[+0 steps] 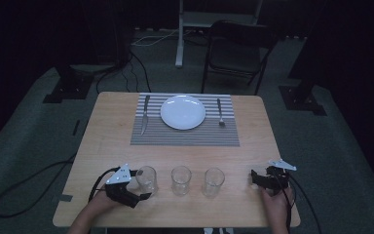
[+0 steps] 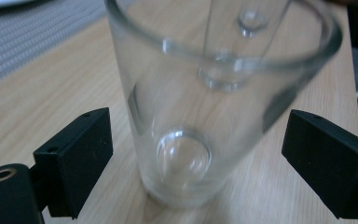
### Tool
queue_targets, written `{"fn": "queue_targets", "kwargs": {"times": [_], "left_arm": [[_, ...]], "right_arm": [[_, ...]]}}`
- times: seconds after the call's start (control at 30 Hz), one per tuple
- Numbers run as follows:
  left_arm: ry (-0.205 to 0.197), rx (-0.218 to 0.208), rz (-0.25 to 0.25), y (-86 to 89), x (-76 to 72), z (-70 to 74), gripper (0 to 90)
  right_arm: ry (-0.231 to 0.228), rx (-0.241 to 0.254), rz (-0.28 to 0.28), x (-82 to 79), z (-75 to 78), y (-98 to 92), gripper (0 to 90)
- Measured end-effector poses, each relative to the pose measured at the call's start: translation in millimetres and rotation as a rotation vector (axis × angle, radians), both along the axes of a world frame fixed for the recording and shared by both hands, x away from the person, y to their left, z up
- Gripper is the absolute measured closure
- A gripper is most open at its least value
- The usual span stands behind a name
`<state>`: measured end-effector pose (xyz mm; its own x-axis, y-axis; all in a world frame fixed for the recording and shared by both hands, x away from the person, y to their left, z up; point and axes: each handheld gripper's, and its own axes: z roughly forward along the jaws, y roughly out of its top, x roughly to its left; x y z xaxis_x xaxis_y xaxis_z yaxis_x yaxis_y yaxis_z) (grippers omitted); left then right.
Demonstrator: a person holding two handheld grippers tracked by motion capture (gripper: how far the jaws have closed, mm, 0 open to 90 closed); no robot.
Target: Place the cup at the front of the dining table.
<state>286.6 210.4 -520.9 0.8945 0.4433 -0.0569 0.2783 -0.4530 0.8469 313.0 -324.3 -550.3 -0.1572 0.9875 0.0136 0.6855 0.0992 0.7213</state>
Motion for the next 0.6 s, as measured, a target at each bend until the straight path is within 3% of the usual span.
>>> {"fn": "queue_targets", "kwargs": {"times": [0.17, 0.23, 0.6], "left_arm": [[-0.040, -0.062, 0.022, -3.1, 2.7, 2.8, 9.4], [-0.049, -0.087, 0.017, -4.0, 2.7, 2.7, 15.2], [-0.083, -0.136, 0.014, -7.0, -0.6, 3.8, 15.3]], "right_arm": [[0.000, 0.000, 0.000, 0.0, 0.0, 0.0, 12.4], [0.000, 0.000, 0.000, 0.0, 0.0, 0.0, 12.4], [0.000, 0.000, 0.000, 0.0, 0.0, 0.0, 12.4]]}}
